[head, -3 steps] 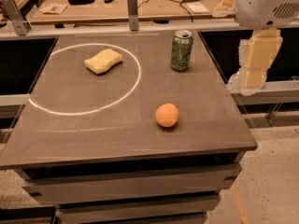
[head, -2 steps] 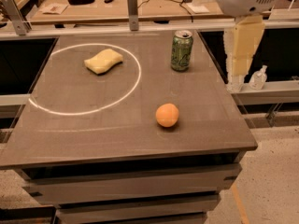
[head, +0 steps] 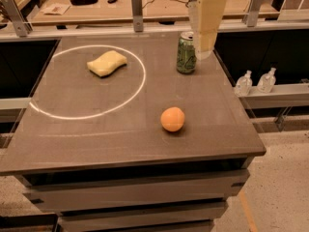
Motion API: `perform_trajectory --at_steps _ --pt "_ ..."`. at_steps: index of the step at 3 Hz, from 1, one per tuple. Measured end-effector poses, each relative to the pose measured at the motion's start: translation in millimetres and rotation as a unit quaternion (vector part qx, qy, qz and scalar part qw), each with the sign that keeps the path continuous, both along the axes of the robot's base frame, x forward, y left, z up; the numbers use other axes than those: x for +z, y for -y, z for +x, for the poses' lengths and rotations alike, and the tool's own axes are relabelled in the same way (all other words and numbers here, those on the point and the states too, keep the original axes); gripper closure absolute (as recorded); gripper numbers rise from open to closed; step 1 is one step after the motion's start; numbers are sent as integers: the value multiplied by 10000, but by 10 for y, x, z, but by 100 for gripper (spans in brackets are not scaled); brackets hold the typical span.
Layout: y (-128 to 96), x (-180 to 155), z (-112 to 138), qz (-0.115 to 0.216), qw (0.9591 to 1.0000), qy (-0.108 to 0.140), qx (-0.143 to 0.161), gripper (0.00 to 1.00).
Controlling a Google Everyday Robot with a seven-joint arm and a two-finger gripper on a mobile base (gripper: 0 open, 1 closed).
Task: Move sponge near green can
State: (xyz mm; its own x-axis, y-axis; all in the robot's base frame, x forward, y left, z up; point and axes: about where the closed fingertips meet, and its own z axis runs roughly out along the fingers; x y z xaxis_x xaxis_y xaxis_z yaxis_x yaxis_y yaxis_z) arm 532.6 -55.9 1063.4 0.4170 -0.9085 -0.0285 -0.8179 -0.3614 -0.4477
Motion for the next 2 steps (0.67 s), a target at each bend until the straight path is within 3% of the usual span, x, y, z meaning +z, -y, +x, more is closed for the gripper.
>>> perform_trajectory --at_steps 1,2 --pt "-3 6 2 7 10000 15 1 0" --pt "-296 45 218 -50 9994 58 345 0"
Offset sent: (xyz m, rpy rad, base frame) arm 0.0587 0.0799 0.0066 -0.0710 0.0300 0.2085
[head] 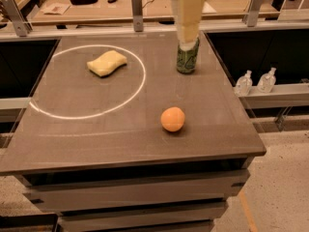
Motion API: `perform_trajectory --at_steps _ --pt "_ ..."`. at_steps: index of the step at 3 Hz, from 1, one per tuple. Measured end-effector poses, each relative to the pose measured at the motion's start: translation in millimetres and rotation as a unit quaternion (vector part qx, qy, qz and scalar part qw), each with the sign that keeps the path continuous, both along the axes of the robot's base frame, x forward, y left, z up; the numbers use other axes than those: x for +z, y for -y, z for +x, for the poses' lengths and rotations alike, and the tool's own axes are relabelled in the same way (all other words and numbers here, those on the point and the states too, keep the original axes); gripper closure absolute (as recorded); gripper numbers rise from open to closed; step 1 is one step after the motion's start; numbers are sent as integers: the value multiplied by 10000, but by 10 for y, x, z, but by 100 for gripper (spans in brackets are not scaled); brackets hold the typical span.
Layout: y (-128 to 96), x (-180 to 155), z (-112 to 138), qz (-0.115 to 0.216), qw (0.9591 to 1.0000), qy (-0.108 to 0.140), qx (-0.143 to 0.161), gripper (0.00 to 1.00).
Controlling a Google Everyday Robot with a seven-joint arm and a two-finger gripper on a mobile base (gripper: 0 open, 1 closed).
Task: Move sponge near green can
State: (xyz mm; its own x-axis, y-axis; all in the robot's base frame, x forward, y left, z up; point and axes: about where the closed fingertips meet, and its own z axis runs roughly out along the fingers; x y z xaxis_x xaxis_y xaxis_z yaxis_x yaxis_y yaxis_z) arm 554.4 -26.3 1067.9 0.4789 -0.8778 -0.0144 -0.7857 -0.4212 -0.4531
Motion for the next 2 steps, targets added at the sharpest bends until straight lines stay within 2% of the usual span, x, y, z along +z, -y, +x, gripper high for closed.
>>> perform_trajectory --at_steps 1,2 --pt "-450 11 367 -59 9990 95 433 0" --pt "-771 -66 671 -101 9982 131 584 0"
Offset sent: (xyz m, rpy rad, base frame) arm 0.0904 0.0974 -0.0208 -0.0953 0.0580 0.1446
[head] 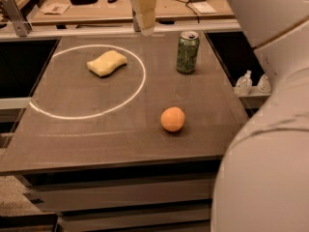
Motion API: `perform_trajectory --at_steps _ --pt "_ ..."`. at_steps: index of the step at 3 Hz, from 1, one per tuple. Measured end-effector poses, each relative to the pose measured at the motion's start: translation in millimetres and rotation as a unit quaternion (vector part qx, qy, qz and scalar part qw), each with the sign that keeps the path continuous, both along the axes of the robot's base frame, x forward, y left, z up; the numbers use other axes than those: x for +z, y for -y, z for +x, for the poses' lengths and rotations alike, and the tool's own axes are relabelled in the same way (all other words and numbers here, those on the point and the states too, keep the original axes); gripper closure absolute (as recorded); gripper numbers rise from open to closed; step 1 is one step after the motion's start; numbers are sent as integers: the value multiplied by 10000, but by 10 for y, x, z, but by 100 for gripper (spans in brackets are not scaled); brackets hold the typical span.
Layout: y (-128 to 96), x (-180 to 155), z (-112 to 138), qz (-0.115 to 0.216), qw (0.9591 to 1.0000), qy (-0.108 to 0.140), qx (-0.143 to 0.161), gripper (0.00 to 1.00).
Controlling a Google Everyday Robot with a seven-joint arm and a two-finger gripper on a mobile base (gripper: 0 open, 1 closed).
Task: Move sponge near green can
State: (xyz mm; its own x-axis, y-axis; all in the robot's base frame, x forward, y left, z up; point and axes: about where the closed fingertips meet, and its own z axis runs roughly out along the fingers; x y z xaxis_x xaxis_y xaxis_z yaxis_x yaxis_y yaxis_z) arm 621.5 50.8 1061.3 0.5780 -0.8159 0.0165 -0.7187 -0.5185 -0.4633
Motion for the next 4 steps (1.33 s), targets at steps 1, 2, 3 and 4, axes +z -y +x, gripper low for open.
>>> perform_trajectory --at_steps 1,2,3,4 --pt "-345 -155 215 -558 9975 166 391 0" --pt "-601 -229 404 -1303 9857 491 948 0" --pt "-677 -267 466 -1916 9688 677 1418 0" --pt "-589 -259 495 -1848 9643 657 1777 0"
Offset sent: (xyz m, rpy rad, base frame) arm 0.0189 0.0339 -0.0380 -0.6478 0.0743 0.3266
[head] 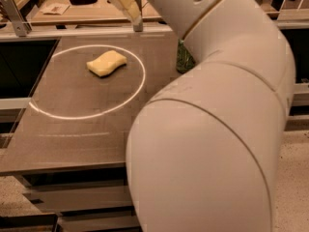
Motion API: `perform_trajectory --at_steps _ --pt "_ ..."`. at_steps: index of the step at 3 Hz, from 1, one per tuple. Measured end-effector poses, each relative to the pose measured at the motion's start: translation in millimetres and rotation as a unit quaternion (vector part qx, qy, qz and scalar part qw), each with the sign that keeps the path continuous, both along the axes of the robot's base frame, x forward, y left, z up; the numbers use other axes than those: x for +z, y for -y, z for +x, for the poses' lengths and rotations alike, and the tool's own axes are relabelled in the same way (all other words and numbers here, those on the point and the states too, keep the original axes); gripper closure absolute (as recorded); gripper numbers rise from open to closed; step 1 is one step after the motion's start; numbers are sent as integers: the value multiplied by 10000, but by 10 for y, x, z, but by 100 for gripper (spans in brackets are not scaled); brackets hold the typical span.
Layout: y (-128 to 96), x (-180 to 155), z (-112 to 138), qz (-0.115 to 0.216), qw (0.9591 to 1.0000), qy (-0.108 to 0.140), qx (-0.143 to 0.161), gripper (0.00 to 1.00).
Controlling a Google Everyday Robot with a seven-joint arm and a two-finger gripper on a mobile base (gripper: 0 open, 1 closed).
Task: Move sponge near green can
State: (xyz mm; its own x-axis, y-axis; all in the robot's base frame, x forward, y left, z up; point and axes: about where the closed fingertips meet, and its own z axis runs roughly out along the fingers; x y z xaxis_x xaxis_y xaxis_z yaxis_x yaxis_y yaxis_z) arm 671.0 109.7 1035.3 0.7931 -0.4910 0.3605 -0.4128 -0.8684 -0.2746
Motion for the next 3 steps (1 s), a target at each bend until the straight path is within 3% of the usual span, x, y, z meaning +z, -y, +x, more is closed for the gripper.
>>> perform_trajectory --at_steps 1,2,3 --pt "57 -24 -116 588 9969 -434 291 0" --pt "73 -55 -429 1080 9882 -939 538 0" --pt "80 -129 -810 1343 9789 -1394 649 0"
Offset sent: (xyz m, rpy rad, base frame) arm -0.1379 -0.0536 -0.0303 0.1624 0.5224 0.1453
